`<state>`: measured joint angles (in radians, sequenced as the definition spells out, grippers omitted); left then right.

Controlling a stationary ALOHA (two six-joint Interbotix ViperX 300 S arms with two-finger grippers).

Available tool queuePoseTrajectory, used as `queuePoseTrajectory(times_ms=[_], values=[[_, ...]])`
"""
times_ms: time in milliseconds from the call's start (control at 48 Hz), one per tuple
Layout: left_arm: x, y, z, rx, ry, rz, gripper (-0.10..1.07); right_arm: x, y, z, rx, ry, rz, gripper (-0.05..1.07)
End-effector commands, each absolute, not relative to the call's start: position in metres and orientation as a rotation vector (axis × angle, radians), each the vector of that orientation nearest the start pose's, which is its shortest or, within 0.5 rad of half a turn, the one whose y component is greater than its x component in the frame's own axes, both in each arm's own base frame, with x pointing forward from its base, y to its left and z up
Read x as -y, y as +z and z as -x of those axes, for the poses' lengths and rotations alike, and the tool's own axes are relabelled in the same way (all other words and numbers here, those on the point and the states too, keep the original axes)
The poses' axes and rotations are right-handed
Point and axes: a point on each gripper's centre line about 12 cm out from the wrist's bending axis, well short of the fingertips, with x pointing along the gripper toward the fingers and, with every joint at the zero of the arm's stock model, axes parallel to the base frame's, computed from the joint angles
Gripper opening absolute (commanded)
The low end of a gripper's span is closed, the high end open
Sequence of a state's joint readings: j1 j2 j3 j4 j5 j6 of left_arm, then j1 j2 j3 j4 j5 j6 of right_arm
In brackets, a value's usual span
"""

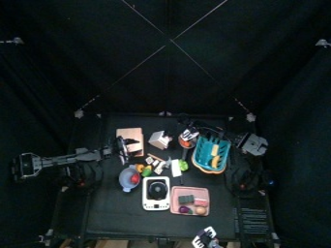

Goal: Grab green screw

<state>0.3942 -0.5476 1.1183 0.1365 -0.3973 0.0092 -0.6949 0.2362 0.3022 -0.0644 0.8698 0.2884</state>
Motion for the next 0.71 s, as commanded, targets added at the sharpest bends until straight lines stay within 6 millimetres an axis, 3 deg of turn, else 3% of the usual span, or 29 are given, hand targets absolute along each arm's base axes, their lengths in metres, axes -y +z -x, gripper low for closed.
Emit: queuePoseTrajectory(times_ms=[0, 229, 688], values=[[-0.096, 0.236, -0.247, -0.175, 0.329, -0.098, 0.86, 0.266, 0.155, -0.315, -1.255, -0.781, -0.637, 0.83], [-0.096, 0.235, -0.247, -0.176, 0.330, -0.098, 0.86, 0.268, 0.167, -0.322, -1.266, -0.781, -0.633, 0.83], [-0.096, 0.234, -0.246, -0.181, 0.329, -0.097, 0.86, 0.266, 0.146, -0.322, -1.329, -0.775, -0.658, 0.83]])
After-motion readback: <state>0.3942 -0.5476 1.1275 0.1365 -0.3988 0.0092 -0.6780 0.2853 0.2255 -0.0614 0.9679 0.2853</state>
